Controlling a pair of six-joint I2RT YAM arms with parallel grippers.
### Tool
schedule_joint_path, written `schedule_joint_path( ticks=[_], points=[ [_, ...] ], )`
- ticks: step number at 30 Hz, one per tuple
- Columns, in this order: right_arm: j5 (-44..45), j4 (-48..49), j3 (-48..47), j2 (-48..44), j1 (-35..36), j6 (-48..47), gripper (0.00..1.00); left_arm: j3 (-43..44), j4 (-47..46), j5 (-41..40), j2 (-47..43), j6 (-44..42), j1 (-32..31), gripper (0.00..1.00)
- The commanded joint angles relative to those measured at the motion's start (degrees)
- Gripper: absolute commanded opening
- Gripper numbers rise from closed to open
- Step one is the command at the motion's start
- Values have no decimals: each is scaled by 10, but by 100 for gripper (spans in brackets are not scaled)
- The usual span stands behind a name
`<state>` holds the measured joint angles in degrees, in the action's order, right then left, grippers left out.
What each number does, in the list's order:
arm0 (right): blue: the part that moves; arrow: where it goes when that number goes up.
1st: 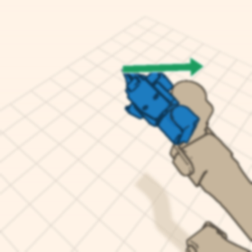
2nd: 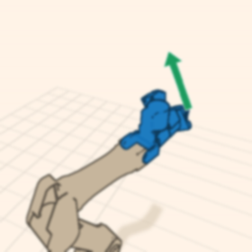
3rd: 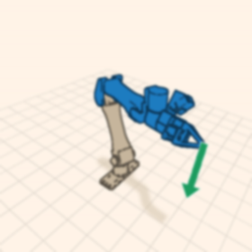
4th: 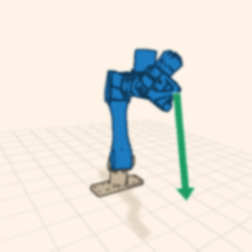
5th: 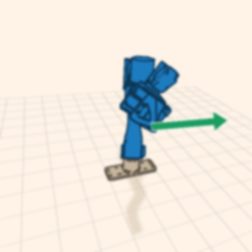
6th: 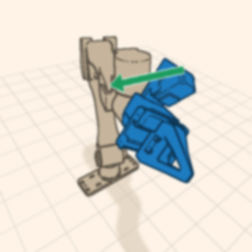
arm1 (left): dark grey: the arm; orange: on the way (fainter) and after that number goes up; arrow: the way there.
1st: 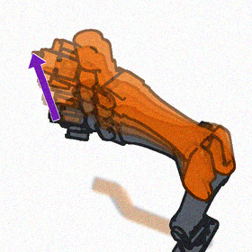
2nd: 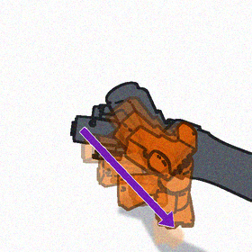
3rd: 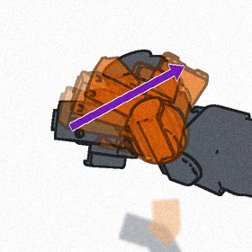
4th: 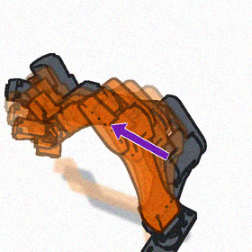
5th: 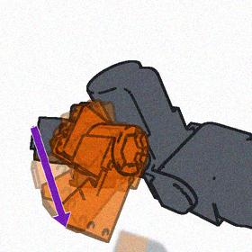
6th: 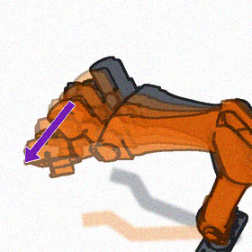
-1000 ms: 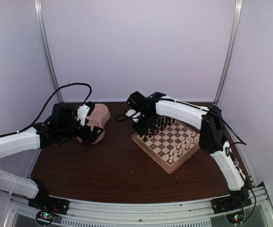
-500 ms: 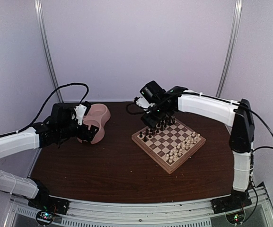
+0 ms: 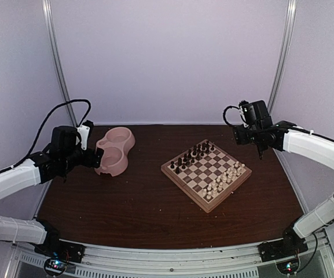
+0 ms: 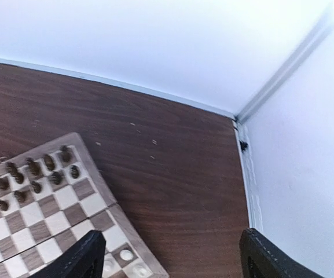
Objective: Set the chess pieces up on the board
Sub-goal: Reset both arms
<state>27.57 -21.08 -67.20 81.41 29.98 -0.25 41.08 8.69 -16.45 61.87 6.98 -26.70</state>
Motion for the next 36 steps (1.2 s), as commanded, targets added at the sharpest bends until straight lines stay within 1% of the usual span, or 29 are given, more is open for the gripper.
schedule_joint_path(
  ticks=[1, 2, 3, 4, 6, 9, 10, 13, 14, 17, 19, 21, 24, 25, 27, 29, 32, 34, 35, 36],
  points=[
    [106, 52, 85, -46, -49, 77, 94, -16, -25, -40, -16, 9, 7, 98],
    [108, 52, 100, -55, -70, 102, 99, -18, -27, -47, -16, 11, 8, 98],
    [98, 53, 115, -63, -91, 127, 100, -21, -28, -53, -17, 13, 8, 98],
    [85, 66, 137, -73, -113, 139, 100, -24, -30, -60, -17, 14, 9, 98],
    [52, 121, 188, -93, -149, 140, 100, -35, -40, -80, -18, 19, 10, 98],
    [26, 227, 267, -125, -178, 111, 100, -56, -63, -91, -28, 20, 16, 98],
    [15, 275, 295, -135, -182, 91, 100, -63, -71, -91, -29, 18, 19, 98],
    [-48, 422, 382, -139, -186, -4, 99, -79, -83, -96, -25, 11, 29, 98],
    [-69, 450, 400, -136, -186, -22, 98, -83, -101, -96, -21, 9, 32, 98],
    [-107, 533, 442, -125, -187, -31, 96, -99, -125, -98, -12, 7, 45, 98],
    [-107, 596, 460, -102, -190, -37, 96, -111, -145, -97, -9, 7, 54, 98],
    [-111, 638, 469, -76, -196, -42, 97, -125, -166, -92, -6, 5, 63, 98],
    [-160, 651, 462, -41, -208, -59, 97, -138, -195, -85, 3, 3, 74, 98],
    [-169, 662, 458, -30, -209, -66, 98, -140, -200, -83, 9, 3, 79, 98],
    [-175, 649, 448, -22, -211, -76, 98, -141, -210, -79, 18, 3, 84, 98],
    [-175, 702, 459, 3, -216, -83, 97, -145, -225, -78, 28, 3, 89, 97],
    [-165, 794, 473, 65, -236, -58, 98, -148, -245, -81, 40, 1, 94, 98],
    [-145, 799, 465, 87, -252, -32, 100, -151, -258, -83, 47, -5, 97, 98],
    [-145, 760, 458, 77, -257, -21, 100, -151, -264, -84, 51, -9, 100, 98],
    [-150, 741, 451, 72, -260, -15, 100, -150, -267, -83, 54, -10, 104, 98]
  ],
)
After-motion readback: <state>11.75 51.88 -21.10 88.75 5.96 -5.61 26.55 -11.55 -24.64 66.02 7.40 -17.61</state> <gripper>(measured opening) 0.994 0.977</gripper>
